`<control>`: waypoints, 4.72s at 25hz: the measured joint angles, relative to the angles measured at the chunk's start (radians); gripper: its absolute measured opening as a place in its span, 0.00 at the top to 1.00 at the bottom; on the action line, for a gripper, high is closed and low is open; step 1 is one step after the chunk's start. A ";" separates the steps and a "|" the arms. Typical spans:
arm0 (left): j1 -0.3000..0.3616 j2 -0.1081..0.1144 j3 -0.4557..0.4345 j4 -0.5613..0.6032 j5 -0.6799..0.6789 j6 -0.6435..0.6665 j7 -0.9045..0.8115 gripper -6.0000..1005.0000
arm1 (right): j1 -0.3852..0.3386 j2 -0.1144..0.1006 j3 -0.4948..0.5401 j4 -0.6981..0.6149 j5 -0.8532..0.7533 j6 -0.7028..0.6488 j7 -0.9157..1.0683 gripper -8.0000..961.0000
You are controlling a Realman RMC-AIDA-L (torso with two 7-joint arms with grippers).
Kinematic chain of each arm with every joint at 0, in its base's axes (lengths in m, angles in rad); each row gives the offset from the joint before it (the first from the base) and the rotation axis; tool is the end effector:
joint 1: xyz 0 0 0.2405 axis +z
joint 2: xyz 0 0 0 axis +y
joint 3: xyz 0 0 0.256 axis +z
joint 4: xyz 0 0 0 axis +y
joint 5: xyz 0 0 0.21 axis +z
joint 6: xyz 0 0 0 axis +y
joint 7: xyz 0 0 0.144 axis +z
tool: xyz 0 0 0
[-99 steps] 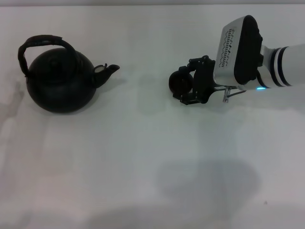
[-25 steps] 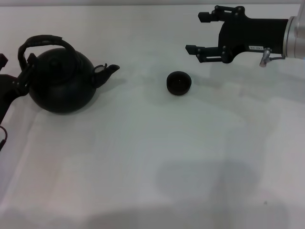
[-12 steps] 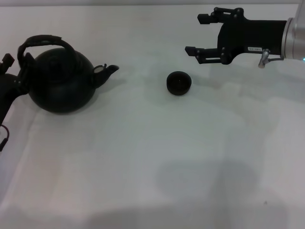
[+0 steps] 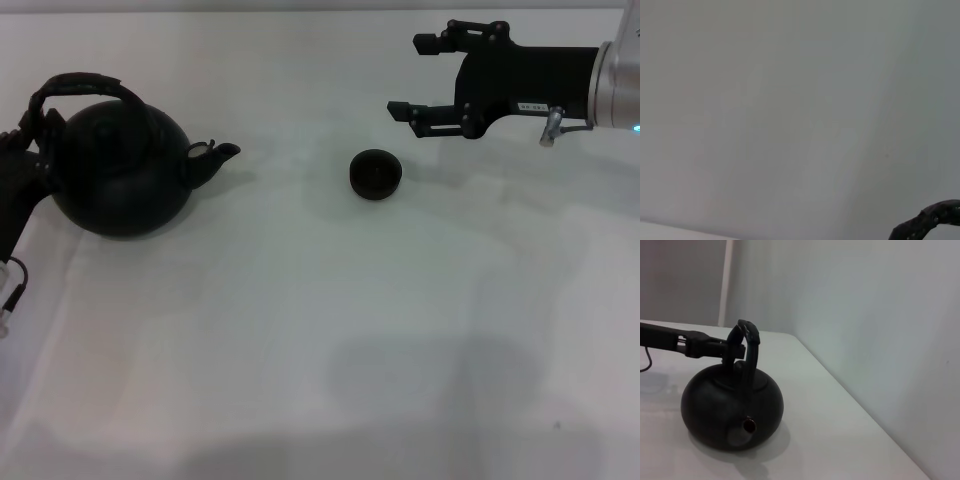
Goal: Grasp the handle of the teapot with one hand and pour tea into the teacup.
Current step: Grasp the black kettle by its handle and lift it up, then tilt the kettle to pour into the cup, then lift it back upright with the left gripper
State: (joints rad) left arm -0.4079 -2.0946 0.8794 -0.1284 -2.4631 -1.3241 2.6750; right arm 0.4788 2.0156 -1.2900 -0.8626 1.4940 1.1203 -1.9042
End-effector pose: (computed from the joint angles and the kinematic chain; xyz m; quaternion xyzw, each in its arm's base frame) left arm -0.3537 0.2779 -0.0324 -0.6854 -0.3463 -0.3505 0.5362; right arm 0.2218 0.3727 -0.0111 -0.9618 0.0272 0.1475 0.2292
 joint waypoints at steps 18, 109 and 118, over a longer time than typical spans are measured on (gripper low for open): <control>-0.032 0.009 -0.024 -0.008 0.006 -0.001 0.009 0.84 | -0.009 0.002 -0.006 0.013 0.025 -0.002 -0.004 0.14; -0.087 0.022 0.599 1.349 1.685 0.599 -1.988 0.84 | -0.051 -0.007 0.464 0.079 0.258 0.086 0.025 0.15; -0.121 0.022 0.600 1.350 1.759 0.551 -2.024 0.84 | -0.049 -0.006 0.465 0.098 0.261 0.087 0.025 0.15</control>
State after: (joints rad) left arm -0.5292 -2.0723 1.4793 1.2212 -0.7040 -0.7730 0.6513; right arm 0.4302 2.0095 -0.8252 -0.7645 1.7549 1.2071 -1.8791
